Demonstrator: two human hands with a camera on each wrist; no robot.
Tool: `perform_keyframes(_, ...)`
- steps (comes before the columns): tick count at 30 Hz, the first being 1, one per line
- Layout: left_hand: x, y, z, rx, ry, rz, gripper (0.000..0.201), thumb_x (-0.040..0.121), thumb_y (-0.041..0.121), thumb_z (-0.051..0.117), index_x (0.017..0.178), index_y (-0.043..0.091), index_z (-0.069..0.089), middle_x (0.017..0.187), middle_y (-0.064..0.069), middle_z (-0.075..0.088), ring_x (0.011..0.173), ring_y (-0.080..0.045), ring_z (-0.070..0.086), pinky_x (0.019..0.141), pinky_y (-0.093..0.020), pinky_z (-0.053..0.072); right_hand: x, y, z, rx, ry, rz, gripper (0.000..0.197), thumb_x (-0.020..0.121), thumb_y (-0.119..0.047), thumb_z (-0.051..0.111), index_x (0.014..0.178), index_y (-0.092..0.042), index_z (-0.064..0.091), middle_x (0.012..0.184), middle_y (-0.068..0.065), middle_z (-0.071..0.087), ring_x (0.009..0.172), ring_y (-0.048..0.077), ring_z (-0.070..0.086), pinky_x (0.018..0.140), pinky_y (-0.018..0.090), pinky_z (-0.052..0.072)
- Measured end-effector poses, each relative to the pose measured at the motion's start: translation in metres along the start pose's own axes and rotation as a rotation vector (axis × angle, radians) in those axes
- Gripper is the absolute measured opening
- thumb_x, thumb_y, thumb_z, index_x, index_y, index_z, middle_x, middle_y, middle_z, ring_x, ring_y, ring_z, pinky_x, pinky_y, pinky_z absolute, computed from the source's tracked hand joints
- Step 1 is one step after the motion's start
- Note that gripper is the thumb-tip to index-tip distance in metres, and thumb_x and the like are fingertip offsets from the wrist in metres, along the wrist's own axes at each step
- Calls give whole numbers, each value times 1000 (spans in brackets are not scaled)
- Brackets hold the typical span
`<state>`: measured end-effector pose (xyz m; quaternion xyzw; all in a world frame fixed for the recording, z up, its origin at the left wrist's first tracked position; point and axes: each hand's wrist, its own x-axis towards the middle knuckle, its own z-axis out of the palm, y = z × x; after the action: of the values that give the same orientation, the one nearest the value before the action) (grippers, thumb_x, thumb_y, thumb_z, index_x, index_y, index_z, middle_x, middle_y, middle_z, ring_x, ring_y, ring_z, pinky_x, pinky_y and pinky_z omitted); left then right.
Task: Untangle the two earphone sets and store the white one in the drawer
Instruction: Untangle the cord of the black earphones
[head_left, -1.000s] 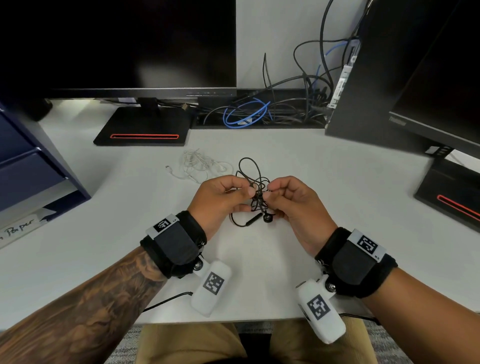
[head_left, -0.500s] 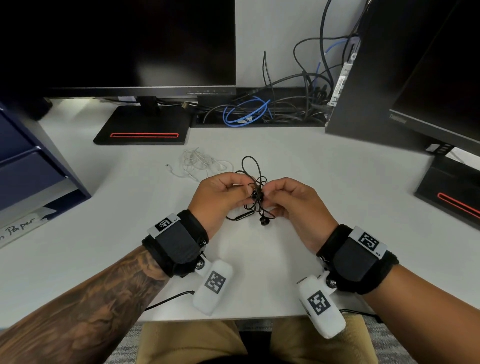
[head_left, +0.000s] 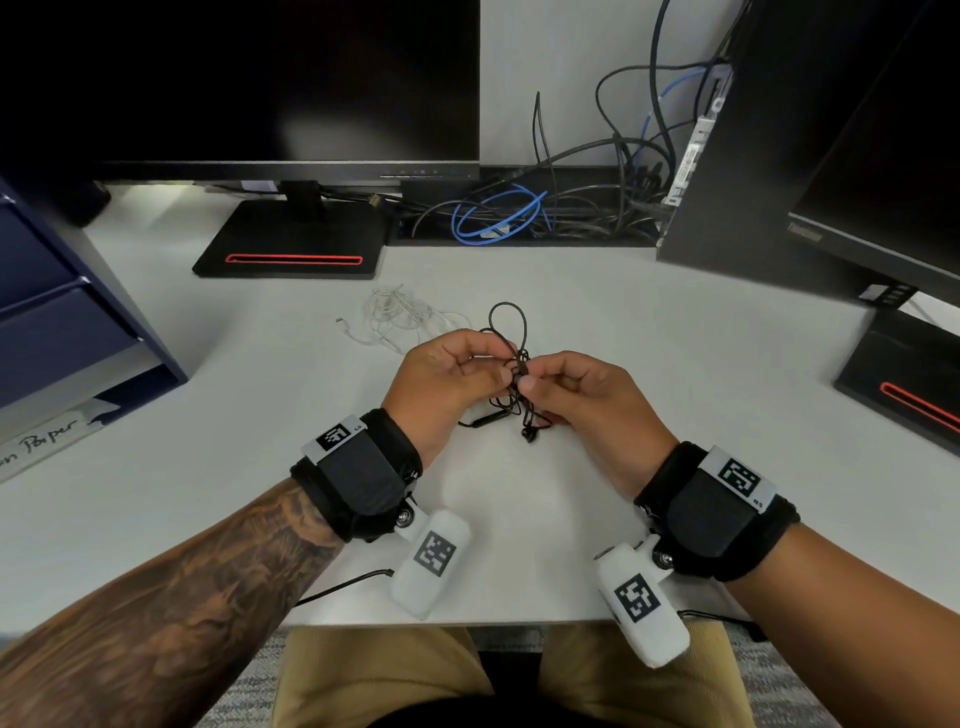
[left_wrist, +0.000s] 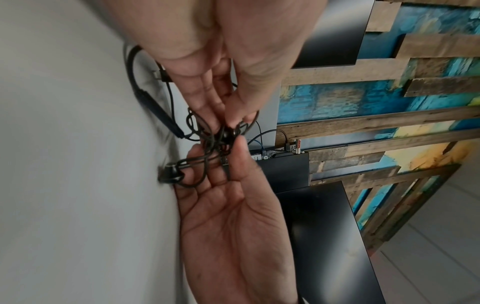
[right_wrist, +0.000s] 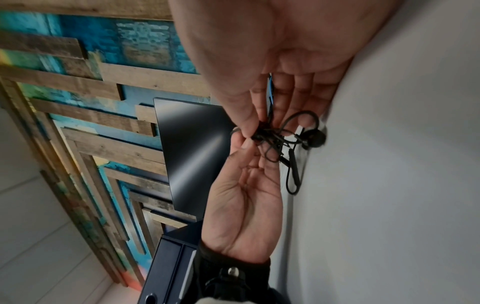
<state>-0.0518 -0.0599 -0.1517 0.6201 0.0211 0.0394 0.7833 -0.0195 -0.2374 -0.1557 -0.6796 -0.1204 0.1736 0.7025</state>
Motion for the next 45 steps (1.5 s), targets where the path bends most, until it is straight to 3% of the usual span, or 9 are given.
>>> perform_keyframes(7, -1, 5, 5, 59, -3, -1, 24, 87, -14, 61, 96, 7, 67, 94, -7, 70, 83, -15, 67, 72, -26, 57, -1, 0, 0, 76, 7, -4, 13, 96, -9, 64, 97, -18, 73, 94, 4, 74, 85, 15, 65, 75, 28, 52)
perform_keyframes(13, 0, 5, 6, 179, 103, -38, 12, 86, 3, 72, 90, 8, 61, 74, -7, 57, 57, -11, 51, 47, -22, 43, 0, -1, -1, 197, 79, 12, 4, 93, -10, 68, 95, -13, 65, 81, 7, 69, 73, 18, 61, 69, 29, 53)
perform_keyframes(15, 0, 5, 5, 191, 79, -61, 7, 89, 8, 70, 90, 7, 63, 72, -10, 60, 57, -14, 55, 47, -24, 46, 0, -1, -2, 207, 82, 15, 6, 95, -11, 67, 93, -12, 61, 81, 8, 69, 72, 18, 62, 70, 28, 53)
perform_keyframes(19, -1, 5, 3, 184, 54, -81, 7, 95, 9, 63, 91, 10, 69, 74, -4, 69, 71, -13, 65, 55, -26, 51, -1, -1, -2, 200, 52, 24, 12, 97, -5, 61, 102, -8, 71, 93, 7, 73, 83, 18, 66, 76, 29, 55)
perform_keyframes(23, -1, 5, 3, 162, 43, -98, 11, 97, 12, 60, 94, 11, 71, 77, -5, 68, 75, -15, 64, 58, -27, 54, -1, 0, 0, 133, 54, -8, 18, 91, 4, 66, 103, -9, 70, 86, 5, 70, 75, 19, 61, 74, 36, 52)
perform_keyframes(30, -2, 8, 5, 145, -5, -162, 18, 99, 20, 57, 93, 12, 73, 77, -4, 70, 75, -15, 65, 64, -33, 54, -4, -3, 3, 87, 101, -22, 6, 92, -12, 71, 93, -7, 66, 83, 8, 68, 81, 23, 60, 70, 30, 47)
perform_keyframes(33, -2, 8, 5, 168, -55, -157, 7, 93, 19, 66, 93, 14, 71, 78, -1, 69, 76, -16, 65, 65, -32, 54, -5, -4, 3, 81, 95, -24, 9, 93, -16, 70, 91, -9, 66, 83, 3, 70, 81, 19, 60, 70, 28, 46)
perform_keyframes(40, -2, 5, 5, 215, -25, -124, 4, 90, 4, 68, 91, 8, 69, 73, -2, 68, 65, -12, 64, 61, -29, 54, -4, -5, 2, 73, 92, 7, 17, 96, -4, 59, 90, -15, 71, 81, -2, 68, 74, 13, 59, 71, 29, 47)
perform_keyframes(45, -1, 4, 5, 219, -15, -137, 9, 92, 6, 65, 86, 11, 69, 67, 1, 63, 66, -12, 59, 59, -28, 53, -5, -4, 4, 52, 82, -7, 19, 91, 3, 65, 100, -13, 72, 88, 4, 66, 75, 12, 62, 76, 29, 51)
